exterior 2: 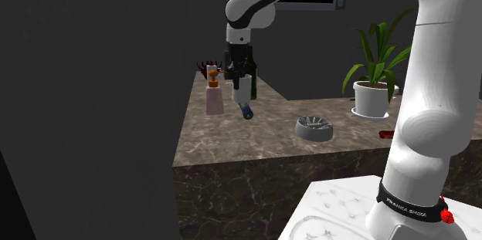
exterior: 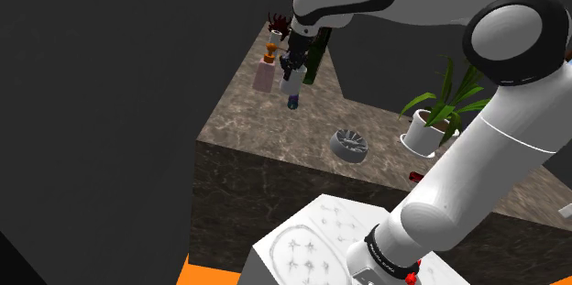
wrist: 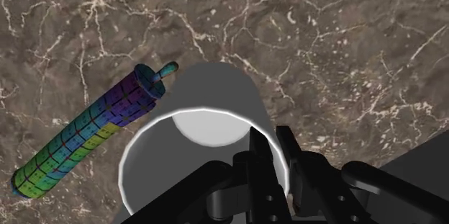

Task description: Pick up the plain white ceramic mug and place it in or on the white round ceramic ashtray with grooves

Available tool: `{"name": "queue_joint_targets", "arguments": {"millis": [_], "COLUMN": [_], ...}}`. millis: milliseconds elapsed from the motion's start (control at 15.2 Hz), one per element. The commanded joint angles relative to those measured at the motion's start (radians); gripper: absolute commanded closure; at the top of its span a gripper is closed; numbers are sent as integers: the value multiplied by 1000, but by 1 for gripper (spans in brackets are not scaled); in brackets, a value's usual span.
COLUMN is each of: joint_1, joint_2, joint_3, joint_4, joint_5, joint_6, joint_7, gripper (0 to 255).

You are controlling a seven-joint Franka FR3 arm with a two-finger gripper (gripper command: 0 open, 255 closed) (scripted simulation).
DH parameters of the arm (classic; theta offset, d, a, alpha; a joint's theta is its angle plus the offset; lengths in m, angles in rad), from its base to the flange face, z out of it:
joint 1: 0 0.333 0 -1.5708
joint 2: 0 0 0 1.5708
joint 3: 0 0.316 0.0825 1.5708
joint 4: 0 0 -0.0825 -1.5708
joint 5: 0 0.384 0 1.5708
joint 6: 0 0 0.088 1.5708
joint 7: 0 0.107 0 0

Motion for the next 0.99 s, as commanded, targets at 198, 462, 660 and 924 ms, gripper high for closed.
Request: {"name": "queue_joint_targets", "arguments": {"millis": [198, 462, 660, 924], "joint_1": [-34, -63, -89, -127], "joint_2": [-162, -289, -381, -501], "joint_3": [-33, -65, -92, -132], "joint_4": [-176, -299, -379, -470], "joint_5": [-14, -34, -55, -89], "joint_6": [16, 14, 4, -22], "joint_7": [-61, -111, -151, -207], "gripper": [255, 255, 255, 255]}}
